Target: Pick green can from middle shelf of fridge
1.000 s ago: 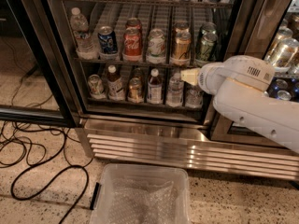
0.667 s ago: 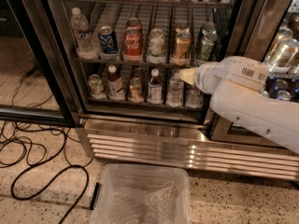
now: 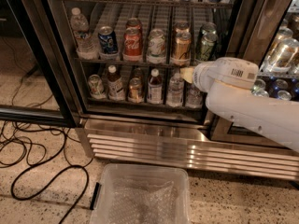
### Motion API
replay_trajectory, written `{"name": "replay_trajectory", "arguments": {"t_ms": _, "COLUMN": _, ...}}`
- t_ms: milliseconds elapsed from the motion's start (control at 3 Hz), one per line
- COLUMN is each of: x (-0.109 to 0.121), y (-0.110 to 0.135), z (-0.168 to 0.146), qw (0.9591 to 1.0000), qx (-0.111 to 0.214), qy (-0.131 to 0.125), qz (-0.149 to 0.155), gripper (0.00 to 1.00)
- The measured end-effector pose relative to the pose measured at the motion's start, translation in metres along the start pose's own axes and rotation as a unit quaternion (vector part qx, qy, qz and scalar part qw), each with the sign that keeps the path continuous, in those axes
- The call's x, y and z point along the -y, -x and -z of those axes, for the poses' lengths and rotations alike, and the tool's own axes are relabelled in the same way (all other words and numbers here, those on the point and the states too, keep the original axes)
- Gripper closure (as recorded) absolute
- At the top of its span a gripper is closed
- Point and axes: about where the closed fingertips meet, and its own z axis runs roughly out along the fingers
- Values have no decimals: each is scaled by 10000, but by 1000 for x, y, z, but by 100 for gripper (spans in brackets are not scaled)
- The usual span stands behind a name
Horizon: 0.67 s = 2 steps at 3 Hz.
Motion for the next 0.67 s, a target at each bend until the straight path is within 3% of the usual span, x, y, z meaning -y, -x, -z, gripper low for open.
{"name": "replay_trajectory", "arguments": {"t_ms": 667, "x": -2, "y": 14, "z": -22, "qw": 9998, "qx": 135, "qy": -90, "qz": 81, "gripper": 30}}
